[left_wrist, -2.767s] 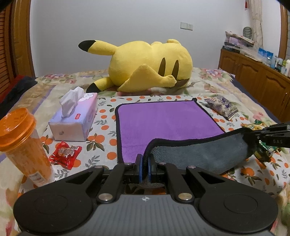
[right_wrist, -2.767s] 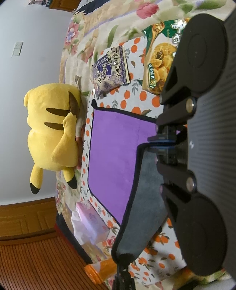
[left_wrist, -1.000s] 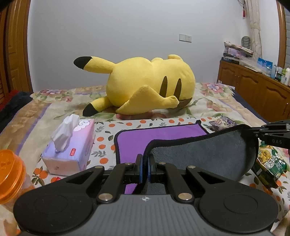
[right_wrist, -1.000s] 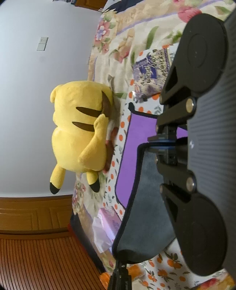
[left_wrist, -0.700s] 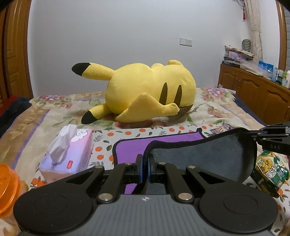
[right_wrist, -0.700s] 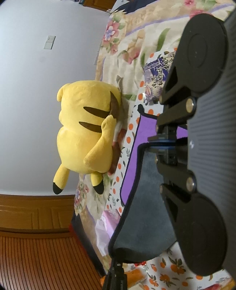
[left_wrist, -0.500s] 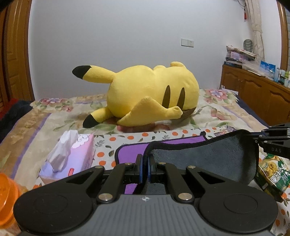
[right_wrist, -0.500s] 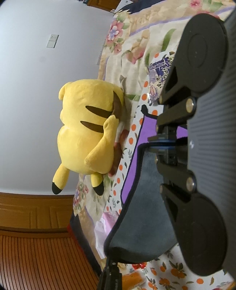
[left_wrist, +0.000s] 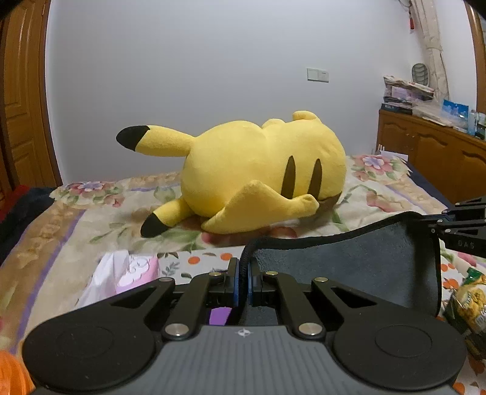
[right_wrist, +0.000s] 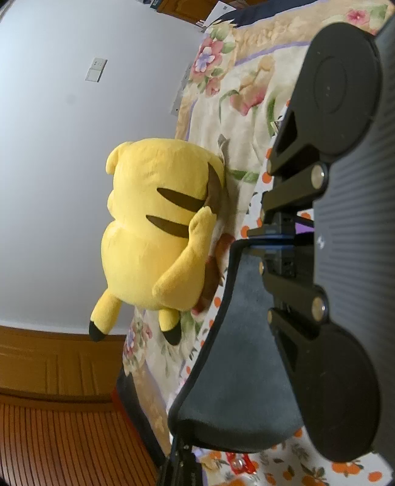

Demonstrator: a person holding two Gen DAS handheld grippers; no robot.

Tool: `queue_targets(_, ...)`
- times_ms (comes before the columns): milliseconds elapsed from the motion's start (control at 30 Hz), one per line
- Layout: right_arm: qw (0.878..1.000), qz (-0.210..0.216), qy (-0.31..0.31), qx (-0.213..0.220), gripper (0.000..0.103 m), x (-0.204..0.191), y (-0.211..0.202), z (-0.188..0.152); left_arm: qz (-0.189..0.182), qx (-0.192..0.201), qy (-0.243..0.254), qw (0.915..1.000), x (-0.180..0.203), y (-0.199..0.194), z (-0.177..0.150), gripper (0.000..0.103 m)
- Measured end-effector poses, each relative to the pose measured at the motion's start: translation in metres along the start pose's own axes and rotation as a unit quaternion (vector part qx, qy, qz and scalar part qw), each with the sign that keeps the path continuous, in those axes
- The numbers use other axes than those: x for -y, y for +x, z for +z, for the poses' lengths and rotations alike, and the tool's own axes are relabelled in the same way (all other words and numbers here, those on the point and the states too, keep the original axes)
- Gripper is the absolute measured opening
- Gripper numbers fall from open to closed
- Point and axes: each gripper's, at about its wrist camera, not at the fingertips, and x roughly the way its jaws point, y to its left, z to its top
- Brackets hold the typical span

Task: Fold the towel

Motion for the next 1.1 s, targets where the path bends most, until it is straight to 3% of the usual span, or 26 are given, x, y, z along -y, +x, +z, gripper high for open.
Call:
queue_targets(567,1.000,-0.023,-0.007,-0.020,0.004,0.006,0.055,-0.004,0.020,-0.002,0.029,0.9994,-0.004,0.048,0.007,0.006)
queue_targets(800,0.999,-0.028,-0.015,-0.033,0.004,0.006,0.077,-0.008,0.035,-0.018,0.058,0.9975,-0.002,0.075,0.001,0.006)
queue_targets(1100,0.995,-0.040,-0.052,-0.074,0.004,-0.004,0.106,-0.010,0.037,-0.049,0.051,0.9968,-0.004,0.106,-0.006,0.006)
